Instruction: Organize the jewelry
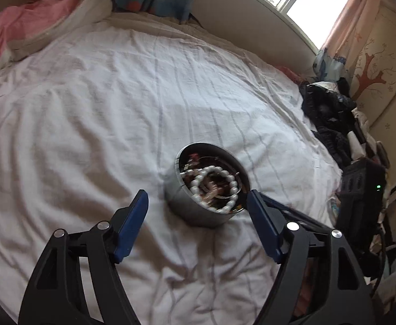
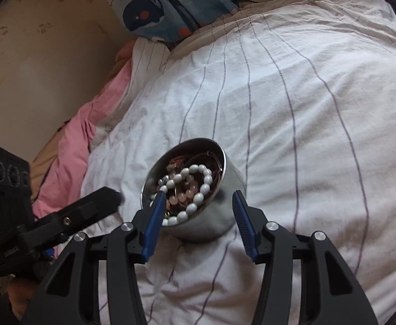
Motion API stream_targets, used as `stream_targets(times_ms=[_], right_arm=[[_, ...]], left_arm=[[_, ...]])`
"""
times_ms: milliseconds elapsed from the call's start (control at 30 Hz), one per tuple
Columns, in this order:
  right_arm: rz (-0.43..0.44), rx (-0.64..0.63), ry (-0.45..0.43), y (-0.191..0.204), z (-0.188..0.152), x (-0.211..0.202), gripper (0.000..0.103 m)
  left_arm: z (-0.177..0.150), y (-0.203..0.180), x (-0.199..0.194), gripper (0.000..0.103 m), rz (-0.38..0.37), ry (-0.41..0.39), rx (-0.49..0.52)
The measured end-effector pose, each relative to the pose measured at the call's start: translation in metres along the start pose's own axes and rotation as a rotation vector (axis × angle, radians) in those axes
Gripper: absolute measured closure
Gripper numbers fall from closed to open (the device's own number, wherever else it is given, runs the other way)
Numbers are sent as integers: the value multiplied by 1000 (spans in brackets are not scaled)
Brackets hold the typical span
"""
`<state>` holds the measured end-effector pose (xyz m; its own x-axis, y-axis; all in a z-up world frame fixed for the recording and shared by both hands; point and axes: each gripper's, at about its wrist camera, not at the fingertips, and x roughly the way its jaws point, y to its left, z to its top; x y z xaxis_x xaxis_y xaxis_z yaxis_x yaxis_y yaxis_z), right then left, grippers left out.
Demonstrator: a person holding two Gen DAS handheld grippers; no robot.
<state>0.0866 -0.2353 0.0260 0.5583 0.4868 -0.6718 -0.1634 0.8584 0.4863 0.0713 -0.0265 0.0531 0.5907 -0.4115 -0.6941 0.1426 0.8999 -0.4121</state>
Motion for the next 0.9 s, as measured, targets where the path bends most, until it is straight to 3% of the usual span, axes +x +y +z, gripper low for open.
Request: stream_targets(times_ms=[167,267,333,367,467,900], right_arm=[[-231,-112,12,12,-36,-33,44],[-391,-182,73,15,-69,-33,36],[-447,-186,108,10,-87,-29,33],[-459,-188,97,9,-90,-30,30],[-516,-177,69,6,-96,-33,7],[-516,-171,80,3,-99,-31,7]], left_arm=[[-36,12,-18,17,232,25,96],[-54,8,-20,12,302,34,161],[-63,4,-17,9,329,38,209],[-67,4,-15,8,329,46,224],[-75,7,-1,7,370,83,253],[-79,13,4,7,367,95,235]])
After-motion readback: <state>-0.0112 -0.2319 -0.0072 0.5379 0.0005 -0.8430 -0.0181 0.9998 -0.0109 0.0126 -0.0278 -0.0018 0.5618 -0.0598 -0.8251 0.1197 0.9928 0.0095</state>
